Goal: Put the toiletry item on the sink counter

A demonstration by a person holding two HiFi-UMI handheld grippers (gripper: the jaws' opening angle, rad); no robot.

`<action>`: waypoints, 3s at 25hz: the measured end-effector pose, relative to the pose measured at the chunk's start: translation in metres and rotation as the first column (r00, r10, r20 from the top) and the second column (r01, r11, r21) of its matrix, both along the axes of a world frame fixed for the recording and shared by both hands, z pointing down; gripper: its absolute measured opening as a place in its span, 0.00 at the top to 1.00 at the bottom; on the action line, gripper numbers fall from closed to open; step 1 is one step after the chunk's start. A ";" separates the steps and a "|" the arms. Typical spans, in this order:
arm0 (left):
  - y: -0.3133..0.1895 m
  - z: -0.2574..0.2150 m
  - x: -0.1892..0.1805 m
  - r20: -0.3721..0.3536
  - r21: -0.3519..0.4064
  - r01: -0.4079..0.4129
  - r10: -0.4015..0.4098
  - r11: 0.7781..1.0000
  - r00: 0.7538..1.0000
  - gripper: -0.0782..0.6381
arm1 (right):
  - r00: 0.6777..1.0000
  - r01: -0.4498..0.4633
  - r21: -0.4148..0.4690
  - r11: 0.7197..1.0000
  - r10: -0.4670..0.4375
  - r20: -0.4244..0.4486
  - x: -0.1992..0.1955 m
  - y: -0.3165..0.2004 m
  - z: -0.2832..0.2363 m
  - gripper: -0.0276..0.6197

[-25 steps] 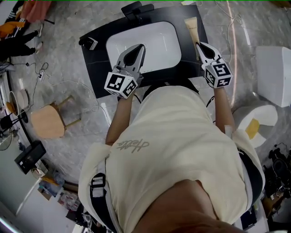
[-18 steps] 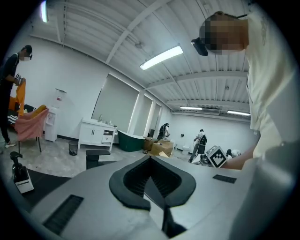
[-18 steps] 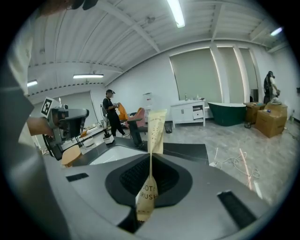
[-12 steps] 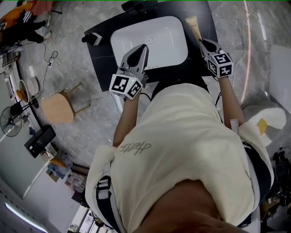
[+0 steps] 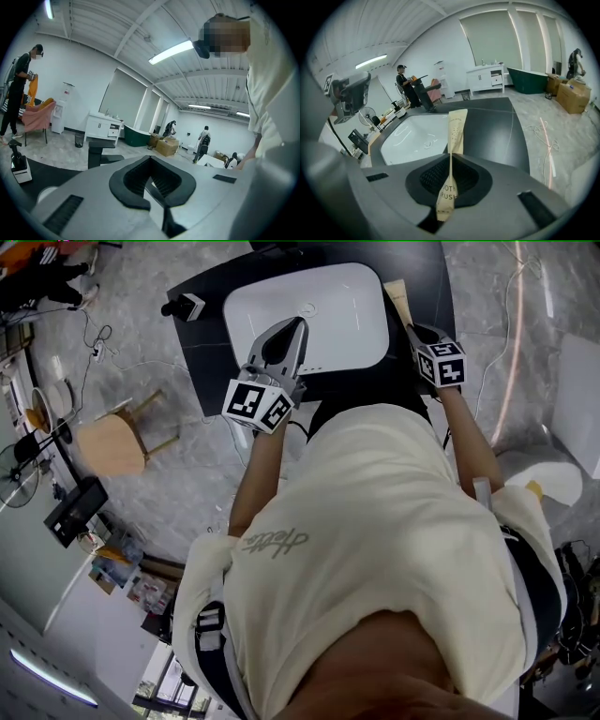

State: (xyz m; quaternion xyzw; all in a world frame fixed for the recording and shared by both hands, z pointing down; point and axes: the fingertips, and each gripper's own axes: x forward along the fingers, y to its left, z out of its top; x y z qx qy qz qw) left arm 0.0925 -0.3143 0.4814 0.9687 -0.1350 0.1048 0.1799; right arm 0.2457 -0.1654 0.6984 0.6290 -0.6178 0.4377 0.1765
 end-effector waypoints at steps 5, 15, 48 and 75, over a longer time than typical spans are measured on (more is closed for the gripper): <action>-0.011 0.002 -0.005 0.004 -0.015 0.023 -0.022 1.000 1.000 0.89 | 1.000 0.000 -0.063 0.998 0.000 -0.004 -0.003 0.001 0.016 0.95; -0.021 0.015 -0.013 0.002 -0.055 0.029 -0.029 0.998 1.000 0.89 | 0.998 -0.051 -0.129 0.990 0.048 -0.029 -0.005 -0.002 0.024 0.94; 0.024 -0.026 -0.105 -0.131 -0.021 0.070 -0.072 0.997 0.989 0.89 | 0.972 -0.097 0.243 0.965 0.144 -0.185 -0.050 0.015 -0.129 0.96; 0.024 -0.160 -0.102 -0.266 0.179 0.068 -0.019 0.981 0.964 0.89 | 0.978 0.158 0.660 0.734 -0.027 -0.204 -0.097 -0.020 -0.343 0.96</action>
